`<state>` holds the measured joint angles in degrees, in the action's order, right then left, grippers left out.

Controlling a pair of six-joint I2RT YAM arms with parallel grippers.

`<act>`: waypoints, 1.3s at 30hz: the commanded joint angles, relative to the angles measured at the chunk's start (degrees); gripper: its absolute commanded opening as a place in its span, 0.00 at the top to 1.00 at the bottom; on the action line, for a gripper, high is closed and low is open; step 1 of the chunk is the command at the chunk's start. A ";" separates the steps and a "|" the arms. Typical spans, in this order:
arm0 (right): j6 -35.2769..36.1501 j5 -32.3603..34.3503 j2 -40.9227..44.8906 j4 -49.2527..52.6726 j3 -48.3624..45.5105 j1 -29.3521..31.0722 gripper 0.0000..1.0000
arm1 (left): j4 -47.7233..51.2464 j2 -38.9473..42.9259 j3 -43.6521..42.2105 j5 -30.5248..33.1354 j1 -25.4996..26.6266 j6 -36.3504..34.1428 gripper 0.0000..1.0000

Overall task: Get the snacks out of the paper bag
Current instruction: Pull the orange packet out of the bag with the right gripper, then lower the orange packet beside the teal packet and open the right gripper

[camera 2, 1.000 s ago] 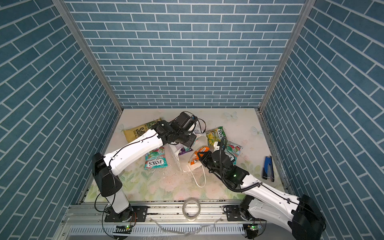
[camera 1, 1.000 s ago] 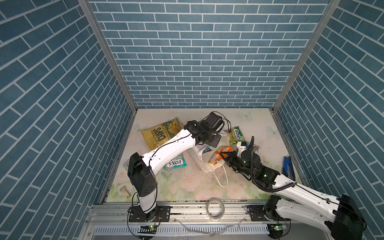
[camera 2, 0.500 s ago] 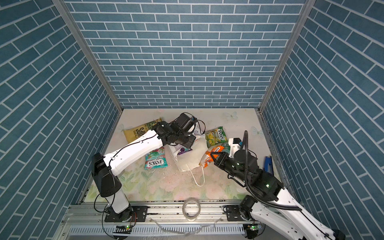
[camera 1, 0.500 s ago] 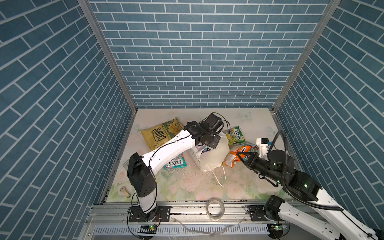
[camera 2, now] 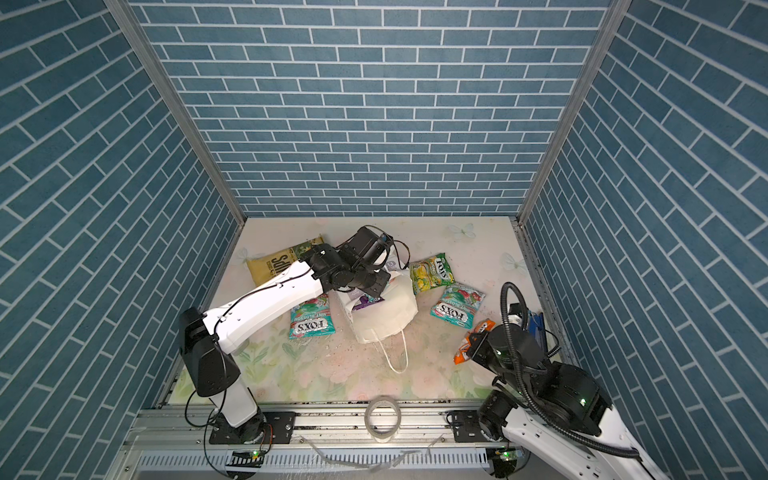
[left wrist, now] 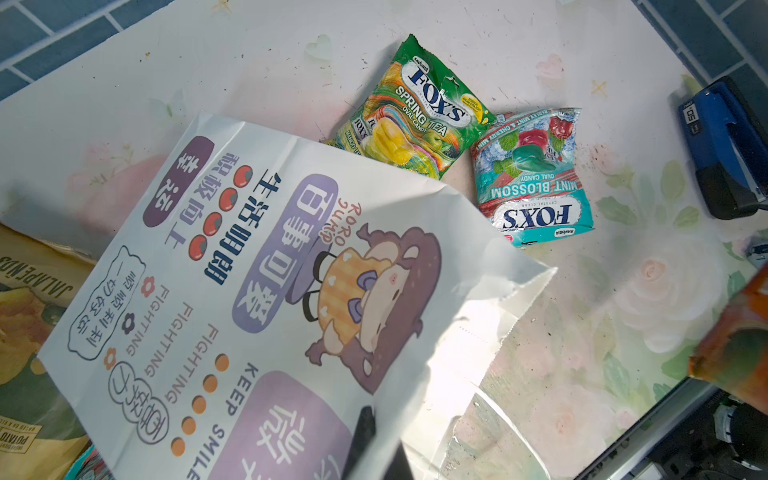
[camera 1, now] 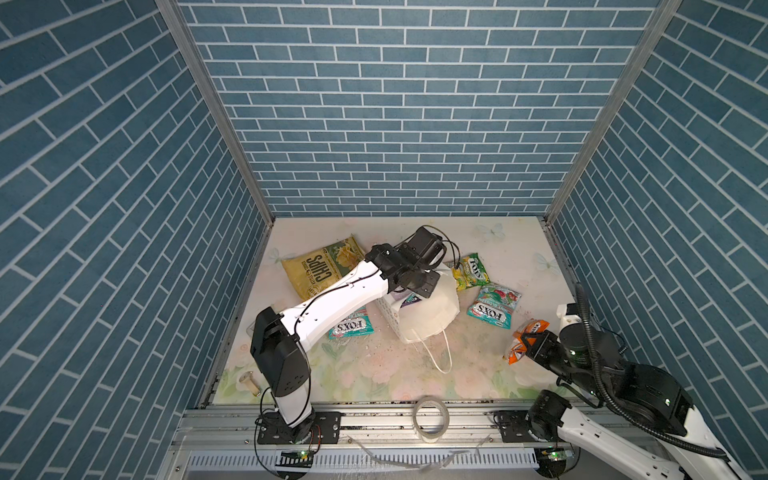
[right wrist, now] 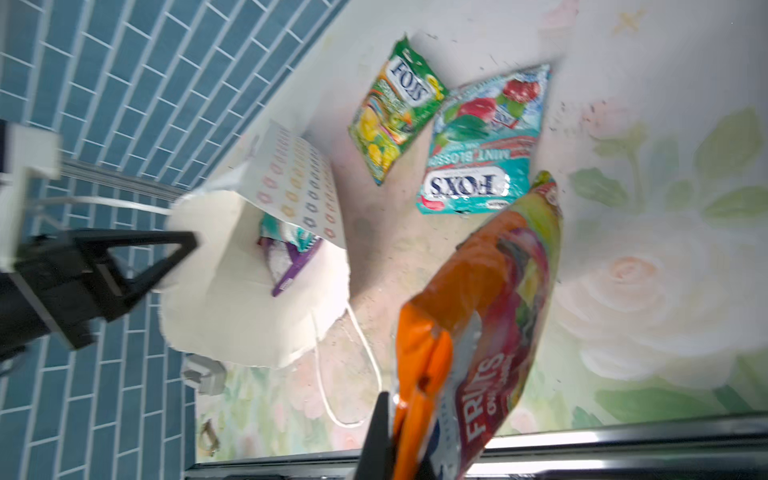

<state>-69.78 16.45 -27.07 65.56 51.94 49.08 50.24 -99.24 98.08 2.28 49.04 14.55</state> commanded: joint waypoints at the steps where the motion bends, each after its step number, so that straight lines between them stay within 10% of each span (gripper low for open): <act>1: -3.49 0.14 -0.24 0.41 -2.77 -0.12 1.00 | 0.34 1.75 -0.37 -0.20 -0.43 -0.48 1.00; 13: -1.60 -9.06 -10.11 -9.78 -10.63 -2.61 1.00 | 0.30 1.11 0.44 -1.53 -0.43 -1.06 1.00; 24: 5.64 -29.88 -15.27 -25.84 -15.55 -17.66 1.00 | -0.23 2.01 -1.05 -1.84 -0.43 -0.66 1.00; 39: 14.26 -30.13 -27.01 -23.55 -10.87 -28.23 1.00 | -0.32 3.19 -1.68 -1.49 -0.43 -0.48 1.00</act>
<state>-59.92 -15.31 -51.27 40.23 39.35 21.45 49.82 -97.58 96.62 0.78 48.93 14.11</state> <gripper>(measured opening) 0.043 0.043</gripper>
